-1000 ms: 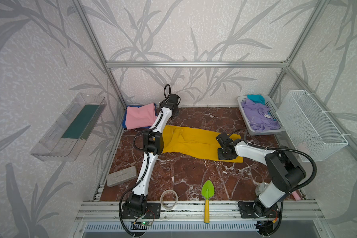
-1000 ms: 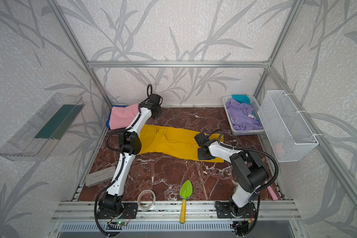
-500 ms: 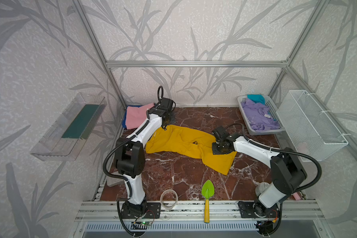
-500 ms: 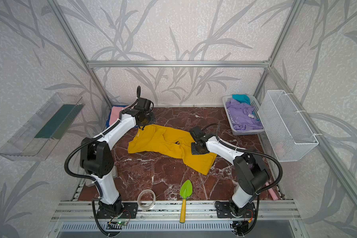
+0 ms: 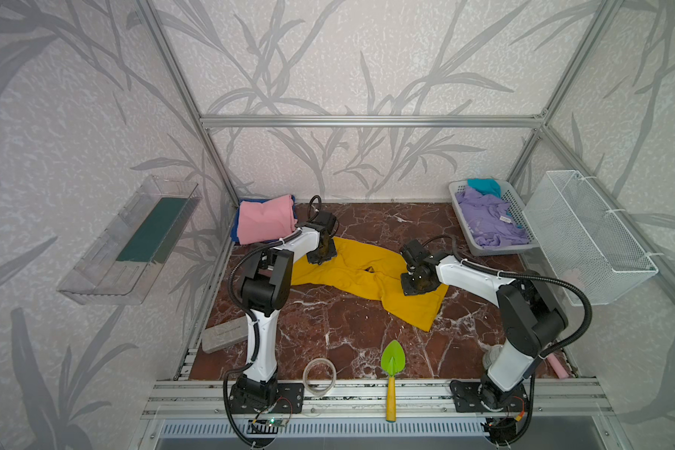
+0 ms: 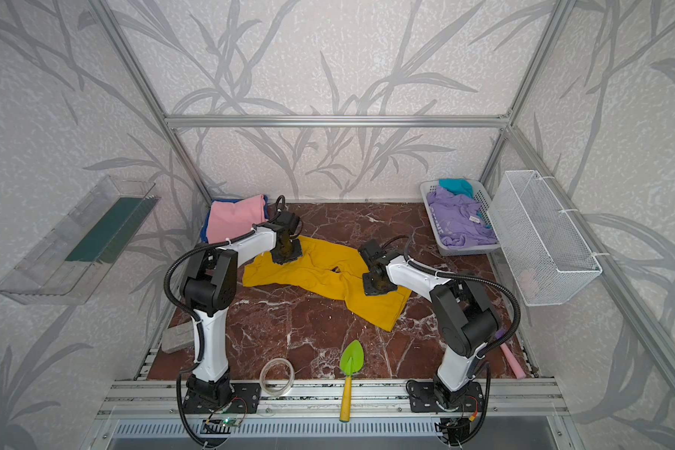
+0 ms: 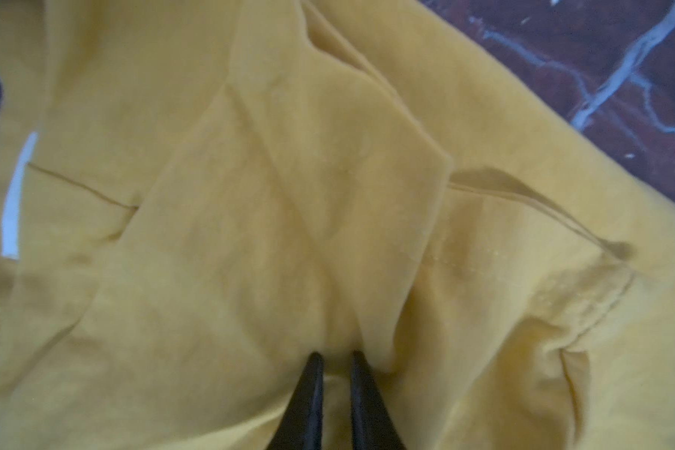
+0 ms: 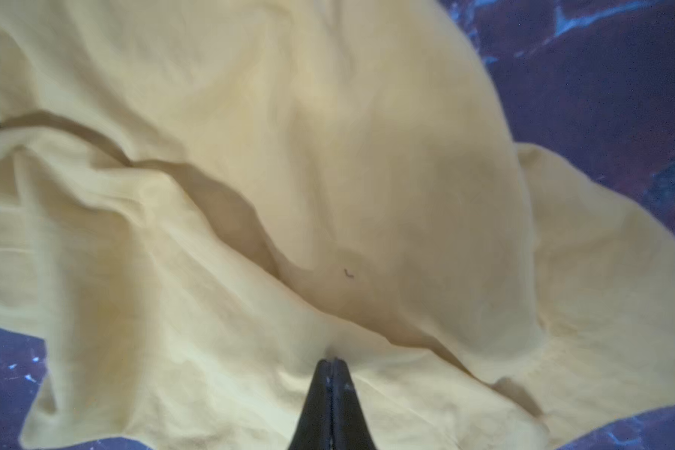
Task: Fold and stack the t-shirts
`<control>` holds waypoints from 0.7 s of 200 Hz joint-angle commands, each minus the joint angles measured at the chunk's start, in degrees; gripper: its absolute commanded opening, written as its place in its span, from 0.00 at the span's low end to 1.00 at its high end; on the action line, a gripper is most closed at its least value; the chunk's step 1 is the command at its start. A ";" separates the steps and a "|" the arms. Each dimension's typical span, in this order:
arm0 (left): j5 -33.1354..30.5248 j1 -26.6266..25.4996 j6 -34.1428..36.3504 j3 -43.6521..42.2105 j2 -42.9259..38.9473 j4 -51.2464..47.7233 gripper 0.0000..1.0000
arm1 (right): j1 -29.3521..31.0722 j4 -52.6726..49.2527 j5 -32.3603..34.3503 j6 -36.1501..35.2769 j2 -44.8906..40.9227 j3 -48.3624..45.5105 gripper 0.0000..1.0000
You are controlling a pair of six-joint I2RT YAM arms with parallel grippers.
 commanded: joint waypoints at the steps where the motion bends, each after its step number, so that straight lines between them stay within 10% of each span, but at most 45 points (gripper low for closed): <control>1: 3.88 -1.07 -0.37 5.30 8.06 -0.72 0.18 | 1.13 0.96 -0.88 0.31 1.40 -2.41 0.07; 85: 12.45 -2.45 1.85 67.21 41.11 -9.02 0.29 | 18.26 19.82 -15.11 7.24 9.63 -5.14 0.07; 140: 16.77 3.13 -0.39 54.31 30.82 1.10 0.29 | 22.39 20.14 -18.80 4.82 8.94 -1.00 0.07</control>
